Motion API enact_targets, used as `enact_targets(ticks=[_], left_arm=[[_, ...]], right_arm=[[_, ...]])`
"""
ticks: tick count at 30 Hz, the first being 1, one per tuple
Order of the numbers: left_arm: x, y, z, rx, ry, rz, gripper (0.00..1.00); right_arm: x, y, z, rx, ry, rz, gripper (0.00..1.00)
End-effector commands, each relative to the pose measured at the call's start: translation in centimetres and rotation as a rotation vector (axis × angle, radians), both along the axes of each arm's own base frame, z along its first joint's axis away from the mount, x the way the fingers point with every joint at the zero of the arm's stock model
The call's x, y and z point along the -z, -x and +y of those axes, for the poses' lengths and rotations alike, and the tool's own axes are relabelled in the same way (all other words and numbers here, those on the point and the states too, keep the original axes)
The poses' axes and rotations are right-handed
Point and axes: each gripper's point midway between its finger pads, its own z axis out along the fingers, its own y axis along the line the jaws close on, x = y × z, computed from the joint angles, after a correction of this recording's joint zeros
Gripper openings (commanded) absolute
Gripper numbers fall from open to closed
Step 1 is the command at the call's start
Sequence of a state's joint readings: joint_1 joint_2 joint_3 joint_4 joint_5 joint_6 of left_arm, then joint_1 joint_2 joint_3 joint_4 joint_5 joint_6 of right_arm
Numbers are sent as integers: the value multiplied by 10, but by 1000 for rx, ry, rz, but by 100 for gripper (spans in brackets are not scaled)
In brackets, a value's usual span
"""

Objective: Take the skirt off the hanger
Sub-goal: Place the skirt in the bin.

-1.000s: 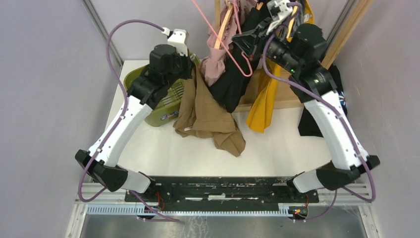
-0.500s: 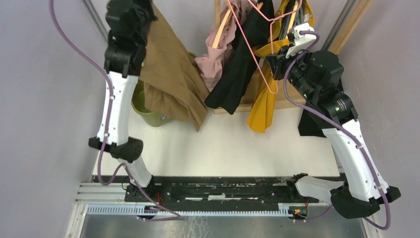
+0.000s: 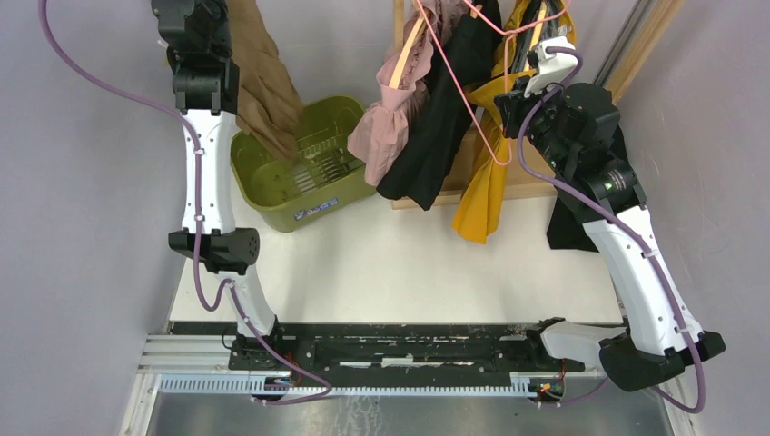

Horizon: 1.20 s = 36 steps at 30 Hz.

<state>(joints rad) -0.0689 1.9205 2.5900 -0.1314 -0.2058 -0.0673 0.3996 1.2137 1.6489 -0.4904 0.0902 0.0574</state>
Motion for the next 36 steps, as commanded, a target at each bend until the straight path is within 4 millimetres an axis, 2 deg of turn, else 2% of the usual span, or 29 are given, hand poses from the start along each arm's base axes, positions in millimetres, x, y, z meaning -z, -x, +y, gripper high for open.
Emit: enact_targets(ticks=[1, 4, 6, 12, 14, 16, 18, 20, 24, 26, 28, 30, 33, 36], left_arm=[[-13, -4, -20, 119, 30, -113, 3], [23, -28, -30, 169, 41, -20, 3], [40, -34, -39, 217, 52, 25, 3], [59, -14, -74, 370, 102, 83, 3], [80, -9, -83, 400, 126, 131, 3], [121, -9, -91, 412, 156, 217, 3], [159, 1, -100, 431, 184, 292, 3], [197, 22, -118, 460, 198, 375, 3], [300, 64, -170, 568, 187, 649, 3], [331, 84, -185, 607, 211, 734, 3], [341, 99, -197, 630, 205, 756, 3], [343, 108, -217, 660, 151, 786, 3], [331, 113, -245, 699, 87, 790, 3], [326, 110, -245, 687, 105, 768, 3]], right_arm=[[-13, -7, -10, 50, -17, -36, 1], [-16, -7, -14, 65, -6, -39, 1], [-19, -6, -20, 85, 5, -46, 1], [-27, 4, -37, 128, 22, -72, 1], [-32, 10, -42, 143, 23, -87, 1], [-35, 15, -50, 170, 28, -97, 1], [-37, 20, -57, 194, 46, -105, 1], [-39, 24, -66, 228, 66, -113, 1], [-43, 35, -78, 269, 78, -125, 1], [-42, 41, -82, 280, 81, -119, 1], [-41, 49, -89, 299, 82, -110, 1], [-40, 56, -94, 318, 90, -107, 1], [-35, 60, -100, 339, 108, -95, 1], [-29, 62, -103, 350, 103, -85, 1]])
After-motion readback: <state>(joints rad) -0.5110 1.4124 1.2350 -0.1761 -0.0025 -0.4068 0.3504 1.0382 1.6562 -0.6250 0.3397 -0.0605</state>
